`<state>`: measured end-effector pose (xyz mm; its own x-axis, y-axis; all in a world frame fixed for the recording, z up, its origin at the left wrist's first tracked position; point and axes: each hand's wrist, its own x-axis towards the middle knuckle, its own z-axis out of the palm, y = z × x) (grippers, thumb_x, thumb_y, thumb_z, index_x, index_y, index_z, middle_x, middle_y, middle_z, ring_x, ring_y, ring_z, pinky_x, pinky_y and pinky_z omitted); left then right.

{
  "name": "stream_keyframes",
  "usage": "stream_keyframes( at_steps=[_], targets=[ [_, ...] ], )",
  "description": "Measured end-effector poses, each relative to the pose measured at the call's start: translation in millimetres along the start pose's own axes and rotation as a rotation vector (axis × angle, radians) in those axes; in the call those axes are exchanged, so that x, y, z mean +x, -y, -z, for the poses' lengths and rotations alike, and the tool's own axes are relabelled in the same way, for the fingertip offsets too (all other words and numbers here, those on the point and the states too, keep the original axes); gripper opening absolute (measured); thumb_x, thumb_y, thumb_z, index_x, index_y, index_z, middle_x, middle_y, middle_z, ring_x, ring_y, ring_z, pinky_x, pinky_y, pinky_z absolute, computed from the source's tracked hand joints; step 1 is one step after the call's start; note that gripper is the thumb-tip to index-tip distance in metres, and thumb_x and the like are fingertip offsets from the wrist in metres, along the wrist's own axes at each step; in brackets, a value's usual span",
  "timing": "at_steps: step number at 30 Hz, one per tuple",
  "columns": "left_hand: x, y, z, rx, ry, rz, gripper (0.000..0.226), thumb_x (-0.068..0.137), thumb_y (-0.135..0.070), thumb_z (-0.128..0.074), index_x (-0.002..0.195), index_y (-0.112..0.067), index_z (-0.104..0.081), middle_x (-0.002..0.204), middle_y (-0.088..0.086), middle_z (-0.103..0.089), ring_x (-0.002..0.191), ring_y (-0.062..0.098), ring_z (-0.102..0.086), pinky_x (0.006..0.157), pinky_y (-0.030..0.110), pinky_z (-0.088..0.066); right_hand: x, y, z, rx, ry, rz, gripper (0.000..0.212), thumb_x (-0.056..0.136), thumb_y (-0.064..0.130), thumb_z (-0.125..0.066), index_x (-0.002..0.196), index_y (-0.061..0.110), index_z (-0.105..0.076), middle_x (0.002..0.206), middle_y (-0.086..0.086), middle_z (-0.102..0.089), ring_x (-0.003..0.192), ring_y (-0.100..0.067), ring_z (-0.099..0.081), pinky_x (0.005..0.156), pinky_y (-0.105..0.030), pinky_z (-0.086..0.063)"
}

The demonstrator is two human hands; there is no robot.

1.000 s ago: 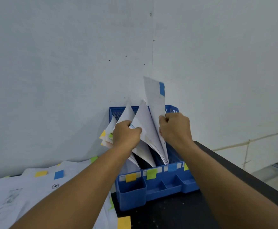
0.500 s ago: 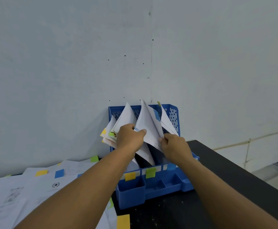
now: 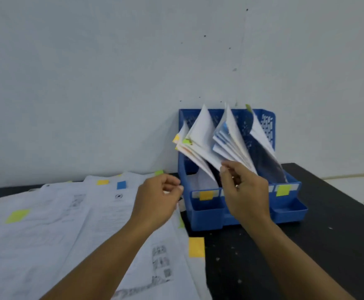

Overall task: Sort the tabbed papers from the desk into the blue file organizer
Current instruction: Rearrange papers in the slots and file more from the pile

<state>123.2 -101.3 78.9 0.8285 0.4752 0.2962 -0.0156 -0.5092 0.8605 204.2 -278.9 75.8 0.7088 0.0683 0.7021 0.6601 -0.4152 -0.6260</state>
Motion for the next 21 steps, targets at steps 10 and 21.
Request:
stream_keyframes(
  at_steps=[10, 21],
  targets=[
    [-57, 95, 81, 0.384, -0.06, 0.121, 0.013, 0.086, -0.019, -0.068, 0.094, -0.03, -0.069, 0.079, -0.018, -0.067, 0.075, -0.001, -0.063, 0.077, 0.024, -0.054, -76, 43, -93, 0.044, 0.458, -0.094, 0.015, 0.096, 0.032, -0.061, 0.099, 0.026, -0.075, 0.072, 0.018, -0.065, 0.066, -0.005, -0.062, 0.065, -0.026, -0.055],
    [-89, 129, 72, 0.629, 0.097, 0.033, 0.05, 0.094, -0.05, -0.051, 0.14, -0.031, -0.047, 0.156, -0.004, -0.032, 0.148, 0.017, -0.016, 0.119, 0.031, -0.003, -106, 44, -113, -0.516, 0.7, -0.159, 0.044, 0.101, 0.055, -0.038, 0.108, 0.025, -0.07, 0.095, 0.007, -0.067, 0.081, -0.011, -0.06, 0.072, -0.029, -0.056]
  ],
)
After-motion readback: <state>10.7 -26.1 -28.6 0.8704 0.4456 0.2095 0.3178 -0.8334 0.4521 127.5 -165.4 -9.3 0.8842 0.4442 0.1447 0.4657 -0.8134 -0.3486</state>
